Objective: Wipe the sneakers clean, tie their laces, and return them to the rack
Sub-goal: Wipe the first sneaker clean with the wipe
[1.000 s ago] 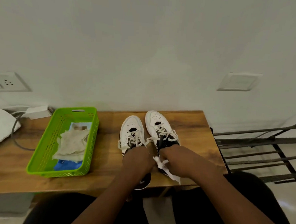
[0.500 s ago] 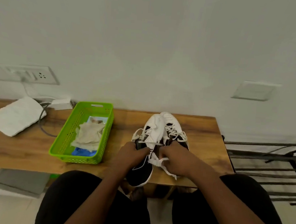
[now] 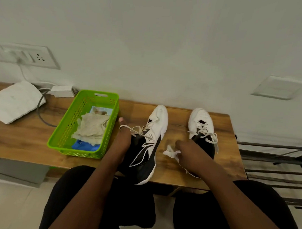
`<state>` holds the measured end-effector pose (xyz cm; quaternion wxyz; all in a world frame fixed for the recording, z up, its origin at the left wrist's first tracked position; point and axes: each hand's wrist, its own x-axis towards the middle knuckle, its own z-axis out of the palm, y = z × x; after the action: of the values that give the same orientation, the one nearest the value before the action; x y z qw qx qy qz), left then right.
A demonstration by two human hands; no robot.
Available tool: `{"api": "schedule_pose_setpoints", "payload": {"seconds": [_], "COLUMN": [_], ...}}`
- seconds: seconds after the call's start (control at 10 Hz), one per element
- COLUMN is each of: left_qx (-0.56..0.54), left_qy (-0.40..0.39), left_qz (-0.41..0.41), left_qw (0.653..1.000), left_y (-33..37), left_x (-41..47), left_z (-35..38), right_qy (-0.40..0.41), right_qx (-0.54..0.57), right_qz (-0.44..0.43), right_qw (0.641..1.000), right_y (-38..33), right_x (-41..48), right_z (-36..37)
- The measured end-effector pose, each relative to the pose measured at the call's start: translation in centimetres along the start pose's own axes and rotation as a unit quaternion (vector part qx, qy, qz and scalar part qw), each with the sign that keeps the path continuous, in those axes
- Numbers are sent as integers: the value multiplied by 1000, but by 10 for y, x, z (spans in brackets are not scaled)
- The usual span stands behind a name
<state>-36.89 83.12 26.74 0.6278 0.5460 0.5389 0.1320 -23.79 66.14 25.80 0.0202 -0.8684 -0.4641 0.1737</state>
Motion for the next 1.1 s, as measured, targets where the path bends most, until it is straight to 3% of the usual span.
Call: {"api": "schedule_pose_setpoints", "payload": {"seconds": [0.1, 0.2, 0.3, 0.4, 0.5, 0.6, 0.7, 0.9, 1.0, 1.1], "left_qx": [-138, -84, -68, -67, -113, -135, -65, -131, -125, -91], "left_qy": [-87, -148, -144, -56, -29, -69, -127, -107, -107, -71], "left_qz": [-139, -155, -150, -115, -135, -175, -166, -122, -118, -51], "left_qw": [977, 973, 976, 990, 984, 973, 976, 978, 979, 992], "left_y": [2, 0, -9, -17, -15, -10, -8, -15, -16, -28], "left_x": [10, 18, 27, 36, 32, 31, 26, 31, 19, 5], "left_z": [-6, -14, -10, 0, 1, -4, -10, -10, -1, 0], "right_qy": [97, 282, 292, 222, 185, 153, 147, 159, 153, 139], "right_qx": [17, 162, 236, 186, 131, 94, 118, 160, 147, 143], "right_qz": [36, -3, -91, -171, -207, -232, -237, -198, -233, -283], "right_qw": [995, 946, 923, 942, 952, 956, 953, 954, 949, 938], "right_y": [-1, -9, -24, -39, -46, -44, -37, -37, -43, -51], "right_x": [-4, -5, 9, 25, 34, 32, 25, 27, 24, 16], "right_z": [-13, -31, -32, -17, -8, -10, -15, -17, -12, -8]}}
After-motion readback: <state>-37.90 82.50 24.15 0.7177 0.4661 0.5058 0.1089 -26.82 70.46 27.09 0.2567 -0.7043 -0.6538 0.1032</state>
